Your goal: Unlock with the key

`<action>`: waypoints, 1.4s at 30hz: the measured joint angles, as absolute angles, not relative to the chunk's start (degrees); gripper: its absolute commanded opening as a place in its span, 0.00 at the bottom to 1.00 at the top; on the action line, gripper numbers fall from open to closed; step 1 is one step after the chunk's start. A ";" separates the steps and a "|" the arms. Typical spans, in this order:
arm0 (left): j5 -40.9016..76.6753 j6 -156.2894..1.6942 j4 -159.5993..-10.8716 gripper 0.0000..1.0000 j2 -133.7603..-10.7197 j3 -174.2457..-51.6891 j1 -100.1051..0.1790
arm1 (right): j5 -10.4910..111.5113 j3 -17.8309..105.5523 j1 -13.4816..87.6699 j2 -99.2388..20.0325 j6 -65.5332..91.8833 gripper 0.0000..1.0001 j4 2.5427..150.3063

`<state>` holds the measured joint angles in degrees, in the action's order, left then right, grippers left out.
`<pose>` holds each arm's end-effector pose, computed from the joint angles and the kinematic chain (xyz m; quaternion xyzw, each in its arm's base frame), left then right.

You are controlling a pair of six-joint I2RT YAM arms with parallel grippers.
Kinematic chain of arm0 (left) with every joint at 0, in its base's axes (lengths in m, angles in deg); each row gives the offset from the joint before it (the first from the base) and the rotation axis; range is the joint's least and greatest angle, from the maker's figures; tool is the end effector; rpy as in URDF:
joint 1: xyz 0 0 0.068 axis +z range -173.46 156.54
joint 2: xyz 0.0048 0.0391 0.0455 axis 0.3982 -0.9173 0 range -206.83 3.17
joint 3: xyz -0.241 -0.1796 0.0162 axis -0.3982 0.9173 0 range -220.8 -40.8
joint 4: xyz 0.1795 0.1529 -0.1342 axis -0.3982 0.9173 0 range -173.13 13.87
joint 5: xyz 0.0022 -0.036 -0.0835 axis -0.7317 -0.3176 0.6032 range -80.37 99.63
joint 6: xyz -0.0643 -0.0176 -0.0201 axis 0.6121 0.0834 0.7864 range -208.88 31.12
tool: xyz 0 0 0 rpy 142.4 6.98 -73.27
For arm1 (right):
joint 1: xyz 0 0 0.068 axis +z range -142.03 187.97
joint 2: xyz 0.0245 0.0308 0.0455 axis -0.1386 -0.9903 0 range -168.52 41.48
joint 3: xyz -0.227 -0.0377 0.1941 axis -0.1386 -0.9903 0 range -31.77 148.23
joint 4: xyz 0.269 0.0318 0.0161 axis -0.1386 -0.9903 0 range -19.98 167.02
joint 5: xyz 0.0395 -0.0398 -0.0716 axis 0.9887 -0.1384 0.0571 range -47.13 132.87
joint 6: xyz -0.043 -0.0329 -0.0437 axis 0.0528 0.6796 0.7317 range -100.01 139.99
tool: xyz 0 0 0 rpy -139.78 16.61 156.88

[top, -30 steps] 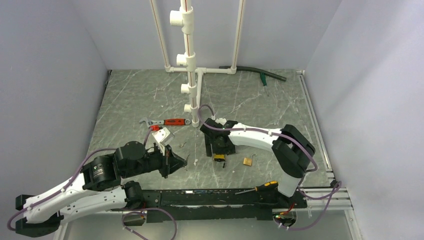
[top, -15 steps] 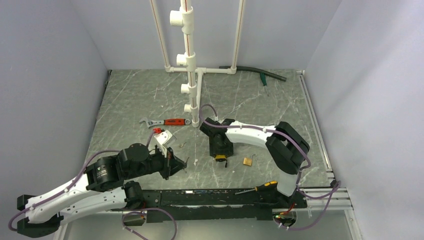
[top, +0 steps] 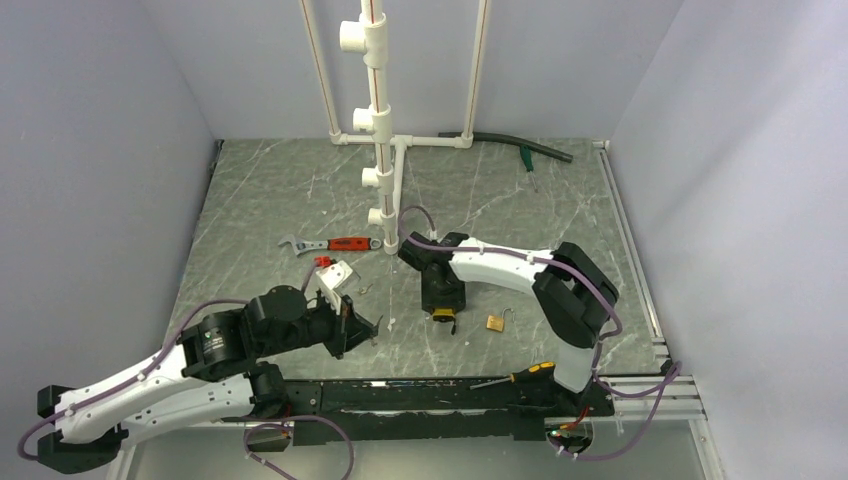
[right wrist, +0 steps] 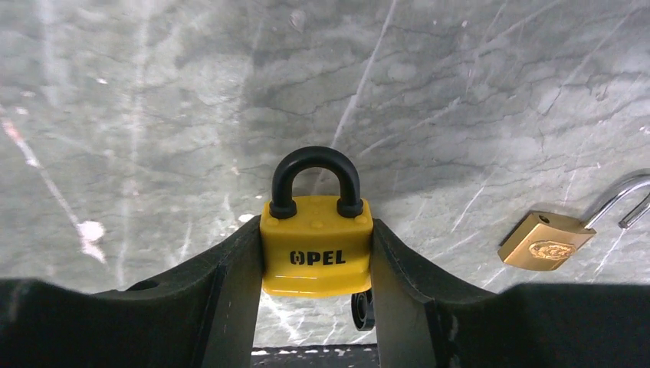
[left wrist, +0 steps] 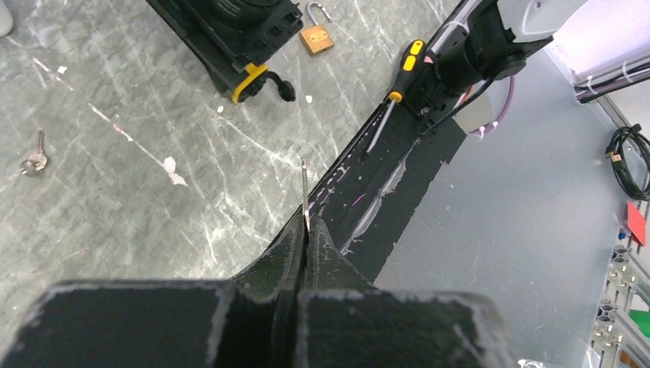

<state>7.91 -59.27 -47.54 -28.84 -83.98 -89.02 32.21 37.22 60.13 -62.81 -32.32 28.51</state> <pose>0.0552 -0.1172 0.3232 0.2517 0.8020 -0.3913 0.3745 0.2228 0.2696 0.1700 0.0063 0.9942 -0.0143 0.1063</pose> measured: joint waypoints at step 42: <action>15.08 -62.24 -71.56 0.00 -58.53 -104.48 -80.30 | 34.49 35.05 54.14 -13.94 -40.43 0.00 47.81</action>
<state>15.08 -62.24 -71.56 -58.53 -104.48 -80.30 34.49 35.05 54.14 -13.94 -40.43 47.81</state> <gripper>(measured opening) 0.018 0.496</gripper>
